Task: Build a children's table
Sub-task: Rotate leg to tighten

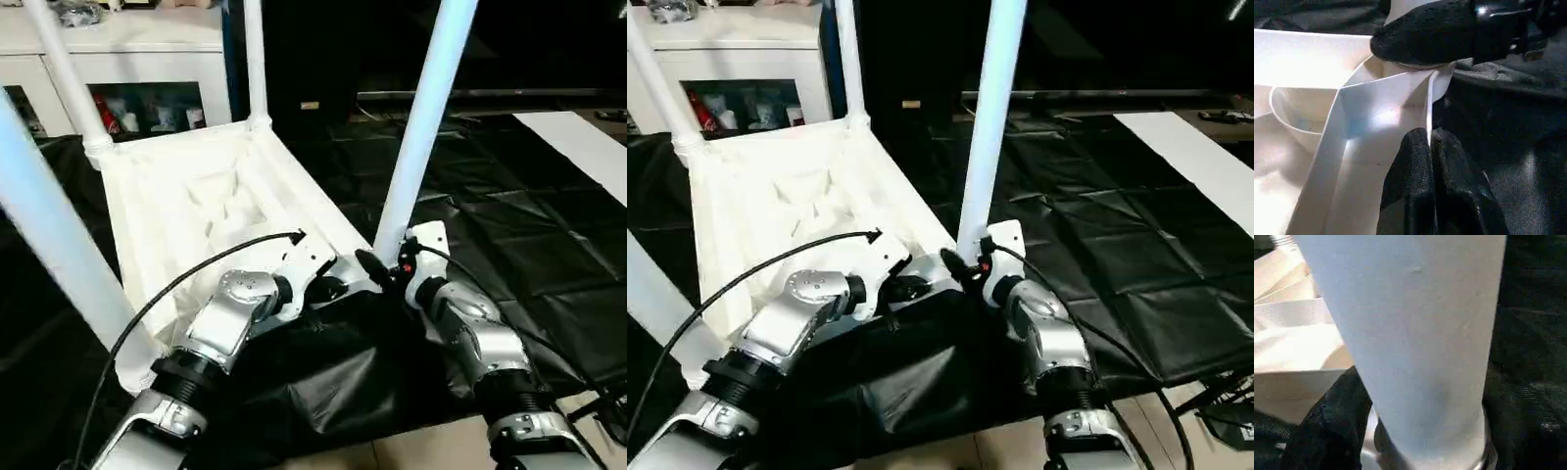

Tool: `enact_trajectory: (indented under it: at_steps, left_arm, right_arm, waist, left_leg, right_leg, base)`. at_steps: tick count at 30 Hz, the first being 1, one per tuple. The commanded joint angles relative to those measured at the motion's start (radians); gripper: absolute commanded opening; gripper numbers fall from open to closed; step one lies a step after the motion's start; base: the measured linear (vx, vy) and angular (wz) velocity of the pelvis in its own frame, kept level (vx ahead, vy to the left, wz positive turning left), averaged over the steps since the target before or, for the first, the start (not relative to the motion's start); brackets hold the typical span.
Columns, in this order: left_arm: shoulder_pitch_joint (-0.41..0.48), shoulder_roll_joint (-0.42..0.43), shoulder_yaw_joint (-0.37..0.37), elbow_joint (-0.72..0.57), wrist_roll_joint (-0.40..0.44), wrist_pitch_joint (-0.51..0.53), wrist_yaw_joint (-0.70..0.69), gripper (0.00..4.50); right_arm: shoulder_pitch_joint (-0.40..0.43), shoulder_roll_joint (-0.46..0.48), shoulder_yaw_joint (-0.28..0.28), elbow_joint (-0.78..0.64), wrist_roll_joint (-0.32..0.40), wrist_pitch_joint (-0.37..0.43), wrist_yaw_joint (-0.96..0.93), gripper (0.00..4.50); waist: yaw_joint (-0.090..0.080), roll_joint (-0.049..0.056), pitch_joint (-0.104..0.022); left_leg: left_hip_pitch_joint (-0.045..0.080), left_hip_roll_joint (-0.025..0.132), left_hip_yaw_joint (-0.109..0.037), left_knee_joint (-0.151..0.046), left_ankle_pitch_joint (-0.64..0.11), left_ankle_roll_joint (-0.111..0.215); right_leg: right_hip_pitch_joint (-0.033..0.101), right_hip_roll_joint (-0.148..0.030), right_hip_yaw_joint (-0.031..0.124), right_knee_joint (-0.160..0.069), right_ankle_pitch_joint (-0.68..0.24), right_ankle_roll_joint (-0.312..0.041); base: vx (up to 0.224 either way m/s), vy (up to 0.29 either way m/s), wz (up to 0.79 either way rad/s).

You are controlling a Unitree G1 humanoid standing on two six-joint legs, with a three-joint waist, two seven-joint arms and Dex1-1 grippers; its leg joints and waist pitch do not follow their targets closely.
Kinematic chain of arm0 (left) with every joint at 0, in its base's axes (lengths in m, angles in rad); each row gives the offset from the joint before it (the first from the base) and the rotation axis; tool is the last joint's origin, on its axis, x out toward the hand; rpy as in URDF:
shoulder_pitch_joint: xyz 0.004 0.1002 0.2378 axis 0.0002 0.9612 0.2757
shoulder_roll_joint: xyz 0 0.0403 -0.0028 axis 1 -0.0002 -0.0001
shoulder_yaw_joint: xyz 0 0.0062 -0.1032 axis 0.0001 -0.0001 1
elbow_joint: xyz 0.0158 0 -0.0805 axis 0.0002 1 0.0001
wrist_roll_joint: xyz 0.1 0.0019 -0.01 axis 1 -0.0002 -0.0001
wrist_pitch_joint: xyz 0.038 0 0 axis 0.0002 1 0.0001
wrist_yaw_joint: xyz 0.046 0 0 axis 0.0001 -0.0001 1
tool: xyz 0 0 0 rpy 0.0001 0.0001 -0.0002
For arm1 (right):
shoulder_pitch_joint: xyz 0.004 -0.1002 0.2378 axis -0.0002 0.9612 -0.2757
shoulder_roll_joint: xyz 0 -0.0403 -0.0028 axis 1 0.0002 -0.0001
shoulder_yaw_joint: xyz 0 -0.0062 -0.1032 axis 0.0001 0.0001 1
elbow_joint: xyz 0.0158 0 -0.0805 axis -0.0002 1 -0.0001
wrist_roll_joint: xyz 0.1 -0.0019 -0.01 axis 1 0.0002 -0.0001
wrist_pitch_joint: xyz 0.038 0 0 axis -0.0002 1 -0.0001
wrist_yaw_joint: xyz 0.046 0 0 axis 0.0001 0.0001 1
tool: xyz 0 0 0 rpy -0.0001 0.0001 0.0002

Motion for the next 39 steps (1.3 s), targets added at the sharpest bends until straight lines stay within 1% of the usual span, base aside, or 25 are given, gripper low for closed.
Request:
enact_trajectory:
  at_steps: [1,4,6,7,9,10,11,12,14,15,16,17,20,23,28,29,31,32,33,34,35,36,37,38,39]
  left_arm:
    - [-0.006,0.000,-0.045,-0.037,-0.020,-0.032,-0.058,0.00]
    - [0.011,0.062,-0.059,-0.065,-0.036,-0.054,-0.157,0.00]
    - [0.020,0.097,-0.064,-0.082,-0.052,-0.051,-0.216,0.00]
    - [0.020,0.097,-0.064,-0.082,-0.052,-0.051,-0.216,0.00]
    - [0.032,0.152,-0.074,-0.103,-0.072,-0.069,-0.310,0.00]
    - [0.036,0.172,-0.079,-0.113,-0.079,-0.070,-0.347,0.00]
    - [0.042,0.198,-0.086,-0.127,-0.092,-0.058,-0.396,0.00]
    - [0.042,0.198,-0.086,-0.127,-0.092,-0.058,-0.396,0.00]
    - [0.047,0.223,-0.093,-0.141,-0.107,-0.043,-0.445,0.00]
    - [0.048,0.232,-0.093,-0.145,-0.113,-0.040,-0.458,0.00]
    - [0.049,0.239,-0.093,-0.147,-0.120,-0.038,-0.468,0.00]
    - [0.049,0.245,-0.093,-0.152,-0.125,-0.033,-0.478,0.00]
    - [0.052,0.253,-0.095,-0.160,-0.131,-0.028,-0.493,0.00]
    - [0.059,0.260,-0.101,-0.177,-0.132,-0.023,-0.507,0.00]
    - [0.055,0.247,-0.093,-0.153,-0.105,-0.034,-0.434,0.00]
    - [0.053,0.244,-0.092,-0.147,-0.100,-0.033,-0.419,0.00]
    - [0.042,0.228,-0.075,-0.114,-0.080,-0.042,-0.354,0.00]
    - [0.042,0.228,-0.075,-0.114,-0.080,-0.042,-0.354,0.00]
    - [0.023,0.193,-0.045,-0.074,-0.059,-0.040,-0.248,0.00]
    - [0.023,0.193,-0.045,-0.074,-0.059,-0.040,-0.248,0.00]
    - [0.009,0.158,-0.022,-0.049,-0.047,-0.033,-0.164,0.00]
    - [0.004,0.143,-0.013,-0.041,-0.045,-0.030,-0.133,0.00]
    - [0.004,0.143,-0.013,-0.041,-0.045,-0.030,-0.133,0.00]
    - [-0.007,0.099,0.002,-0.022,-0.042,-0.020,-0.062,0.00]
    - [-0.010,0.079,0.007,-0.015,-0.039,-0.017,-0.032,0.00]
  right_arm:
    - [0.020,0.005,0.143,-0.070,0.030,0.037,0.221,3.62]
    - [0.040,-0.074,0.158,-0.125,0.066,0.067,0.356,3.62]
    - [0.050,-0.120,0.164,-0.152,0.081,0.080,0.428,3.62]
    - [0.050,-0.120,0.164,-0.152,0.081,0.080,0.428,3.62]
    - [0.064,-0.187,0.172,-0.178,0.095,0.101,0.532,3.62]
    - [0.069,-0.210,0.175,-0.185,0.095,0.105,0.565,3.62]
    - [0.072,-0.236,0.180,-0.191,0.097,0.119,0.605,3.62]
    - [0.072,-0.236,0.180,-0.191,0.097,0.119,0.605,3.62]
    - [0.072,-0.256,0.185,-0.193,0.092,0.111,0.634,3.62]
    - [0.069,-0.260,0.182,-0.194,0.099,0.120,0.640,3.62]
    - [0.065,-0.261,0.179,-0.193,0.105,0.123,0.644,3.38]
    - [0.061,-0.259,0.176,-0.192,0.107,0.126,0.648,3.38]
    - [0.054,-0.254,0.177,-0.189,0.111,0.124,0.656,3.13]
    - [0.050,-0.245,0.193,-0.188,0.114,0.125,0.676,2.87]
    - [0.082,-0.226,0.202,-0.206,0.112,0.134,0.651,2.74]
    - [0.087,-0.222,0.200,-0.207,0.110,0.133,0.641,2.72]
    - [0.097,-0.197,0.189,-0.198,0.096,0.127,0.575,2.68]
    - [0.097,-0.197,0.189,-0.198,0.096,0.127,0.575,2.68]
    - [0.099,-0.146,0.167,-0.144,0.038,0.074,0.398,2.67]
    - [0.099,-0.146,0.167,-0.144,0.038,0.074,0.398,2.65]
    - [0.092,-0.095,0.139,-0.087,-0.003,0.039,0.233,2.65]
    - [0.089,-0.071,0.122,-0.065,-0.011,0.036,0.164,2.58]
    - [0.089,-0.071,0.122,-0.065,-0.011,0.036,0.164,2.56]
    - [0.087,-0.012,0.081,-0.033,-0.007,0.046,0.029,2.56]
    - [0.087,0.013,0.064,-0.023,-0.004,0.050,-0.023,2.55]
  waist:
    - [0.003,0.004,-0.052]
    - [0.017,0.004,-0.056]
    - [0.021,0.003,-0.059]
    - [0.023,0.002,-0.059]
    - [0.031,0.005,-0.059]
    - [0.035,0.006,-0.056]
    - [0.041,0.006,-0.060]
    - [0.043,0.007,-0.060]
    - [0.054,0.009,-0.061]
    - [0.055,0.007,-0.060]
    - [0.058,0.008,-0.061]
    - [0.062,0.009,-0.060]
    - [0.068,0.009,-0.058]
    - [0.066,0.006,-0.056]
    - [0.065,0.003,-0.056]
    - [0.065,0.004,-0.056]
    - [0.062,-0.001,-0.056]
    - [0.062,0.000,-0.055]
    - [0.061,-0.005,-0.053]
    - [0.056,-0.003,-0.052]
    - [0.054,-0.004,-0.051]
    - [0.047,-0.005,-0.049]
    - [0.042,-0.005,-0.049]
    - [0.028,-0.009,-0.047]
    - [0.025,-0.010,-0.046]
  left_leg:
    - [0.027,0.052,-0.038,-0.093,-0.498,-0.024]
    - [0.023,0.055,-0.030,-0.091,-0.413,0.007]
    - [0.024,0.056,-0.025,-0.088,-0.372,0.021]
    - [0.025,0.056,-0.021,-0.086,-0.350,0.029]
    - [0.027,0.057,-0.021,-0.083,-0.334,0.034]
    - [0.028,0.058,-0.018,-0.083,-0.331,0.037]
    - [0.028,0.059,-0.019,-0.080,-0.313,0.037]
    - [0.025,0.059,-0.019,-0.081,-0.297,0.039]
    - [0.030,0.062,-0.016,-0.079,-0.257,0.038]
    - [0.028,0.062,-0.015,-0.080,-0.251,0.038]
    - [0.028,0.062,-0.014,-0.079,-0.247,0.038]
    - [0.028,0.062,-0.015,-0.080,-0.248,0.035]
    - [0.033,0.063,-0.014,-0.083,-0.290,0.013]
    - [0.032,0.063,-0.019,-0.087,-0.329,-0.009]
    - [0.032,0.061,-0.019,-0.086,-0.324,-0.011]
    - [0.033,0.061,-0.019,-0.086,-0.322,-0.011]
    - [0.030,0.060,-0.019,-0.086,-0.323,-0.011]
    - [0.031,0.060,-0.019,-0.086,-0.327,-0.012]
    - [0.032,0.059,-0.020,-0.087,-0.337,-0.018]
    - [0.033,0.057,-0.021,-0.087,-0.360,-0.035]
    - [0.033,0.057,-0.024,-0.087,-0.373,-0.042]
    - [0.034,0.054,-0.027,-0.089,-0.401,-0.053]
    - [0.034,0.054,-0.031,-0.089,-0.419,-0.059]
    - [0.026,0.051,-0.038,-0.092,-0.443,-0.062]
    - [0.028,0.052,-0.039,-0.092,-0.459,-0.064]
  right_leg:
    - [0.017,-0.049,0.023,-0.079,-0.455,-0.147]
    - [0.029,-0.050,0.030,-0.064,-0.331,-0.190]
    - [0.030,-0.048,0.031,-0.056,-0.275,-0.216]
    - [0.030,-0.047,0.031,-0.055,-0.254,-0.229]
    - [0.032,-0.049,0.032,-0.052,-0.255,-0.236]
    - [0.028,-0.048,0.034,-0.052,-0.255,-0.238]
    - [0.032,-0.048,0.034,-0.044,-0.229,-0.248]
    - [0.033,-0.047,0.034,-0.040,-0.211,-0.254]
    - [0.035,-0.045,0.032,-0.032,-0.153,-0.278]
    - [0.036,-0.044,0.032,-0.030,-0.148,-0.280]
    - [0.037,-0.045,0.032,-0.029,-0.144,-0.283]
    - [0.037,-0.045,0.031,-0.028,-0.151,-0.284]
    - [0.033,-0.046,0.032,-0.032,-0.206,-0.274]
    - [0.033,-0.049,0.034,-0.037,-0.271,-0.249]
    - [0.030,-0.049,0.036,-0.041,-0.287,-0.230]
    - [0.029,-0.048,0.036,-0.041,-0.283,-0.230]
    - [0.030,-0.049,0.036,-0.042,-0.296,-0.226]
    - [0.028,-0.049,0.037,-0.044,-0.307,-0.222]
    - [0.026,-0.050,0.036,-0.048,-0.340,-0.211]
    - [0.022,-0.051,0.035,-0.052,-0.390,-0.197]
    - [0.020,-0.054,0.035,-0.055,-0.419,-0.188]
    - [0.016,-0.053,0.033,-0.060,-0.476,-0.168]
    - [0.016,-0.055,0.031,-0.062,-0.504,-0.158]
    - [0.021,-0.053,0.025,-0.068,-0.565,-0.121]
    - [0.015,-0.054,0.024,-0.073,-0.588,-0.112]
  base:
    - [0.000,0.000,0.00]
    - [0.021,-0.008,0.01]
    - [0.000,0.000,0.00]
    - [0.000,0.000,0.00]
    - [0.000,0.000,0.00]
    - [0.000,0.000,0.00]
    - [0.000,0.000,0.00]
    - [0.000,0.000,0.00]
    - [0.000,0.000,0.00]
    - [0.000,0.000,0.00]
    - [0.000,0.000,0.00]
    - [0.000,0.000,0.00]
    - [0.000,0.000,0.00]
    - [0.000,0.000,0.00]
    - [0.000,0.000,0.00]
    - [0.000,0.000,0.00]
    - [0.000,0.000,0.00]
    - [0.000,0.000,0.00]
    - [0.000,0.000,0.00]
    - [0.000,0.000,0.00]
    - [0.000,0.000,0.00]
    - [0.000,0.000,0.00]
    - [-0.070,0.009,-0.11]
    - [-0.050,0.012,-0.10]
    - [0.000,0.000,0.00]
